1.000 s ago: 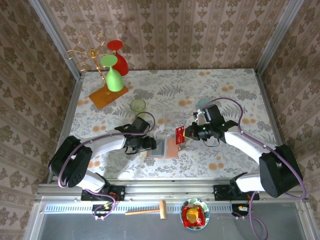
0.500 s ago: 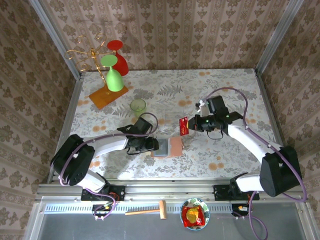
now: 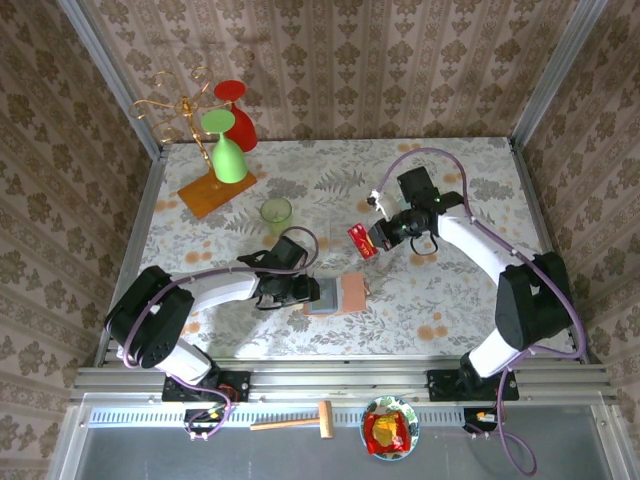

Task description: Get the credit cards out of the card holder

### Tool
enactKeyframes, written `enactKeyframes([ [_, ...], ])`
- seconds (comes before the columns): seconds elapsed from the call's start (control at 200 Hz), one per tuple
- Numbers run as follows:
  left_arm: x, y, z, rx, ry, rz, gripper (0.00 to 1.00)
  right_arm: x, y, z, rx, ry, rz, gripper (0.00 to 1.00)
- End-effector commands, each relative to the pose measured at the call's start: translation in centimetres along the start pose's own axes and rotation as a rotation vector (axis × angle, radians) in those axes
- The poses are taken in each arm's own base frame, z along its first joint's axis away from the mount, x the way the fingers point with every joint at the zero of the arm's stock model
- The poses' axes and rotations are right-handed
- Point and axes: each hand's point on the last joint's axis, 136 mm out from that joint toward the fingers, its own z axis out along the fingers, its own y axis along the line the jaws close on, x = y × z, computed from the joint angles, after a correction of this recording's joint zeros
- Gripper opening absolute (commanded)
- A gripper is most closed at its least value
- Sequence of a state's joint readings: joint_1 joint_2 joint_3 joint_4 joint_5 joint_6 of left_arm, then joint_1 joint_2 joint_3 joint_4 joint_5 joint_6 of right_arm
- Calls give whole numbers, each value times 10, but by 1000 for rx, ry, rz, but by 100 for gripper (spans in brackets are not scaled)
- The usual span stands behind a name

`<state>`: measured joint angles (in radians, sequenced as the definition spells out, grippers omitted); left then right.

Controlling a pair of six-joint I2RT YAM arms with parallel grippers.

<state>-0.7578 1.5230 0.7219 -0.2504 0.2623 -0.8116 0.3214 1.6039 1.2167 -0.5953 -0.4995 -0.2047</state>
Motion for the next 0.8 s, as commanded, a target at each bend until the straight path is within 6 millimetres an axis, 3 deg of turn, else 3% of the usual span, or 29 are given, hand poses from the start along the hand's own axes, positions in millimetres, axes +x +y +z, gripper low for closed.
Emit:
enactKeyframes([
  [0.0,-5,2,-4,-5,-11,-16,44,-8,-3,-1,9,39,-258,0],
  [0.29,-13,2,-20,29,-56,-40,47,-28,-5,12,-23,107,-596,0],
  [0.795,-29,32,-59,49,-176,-140,50,-31,-31,45,-80,312,-721,0],
])
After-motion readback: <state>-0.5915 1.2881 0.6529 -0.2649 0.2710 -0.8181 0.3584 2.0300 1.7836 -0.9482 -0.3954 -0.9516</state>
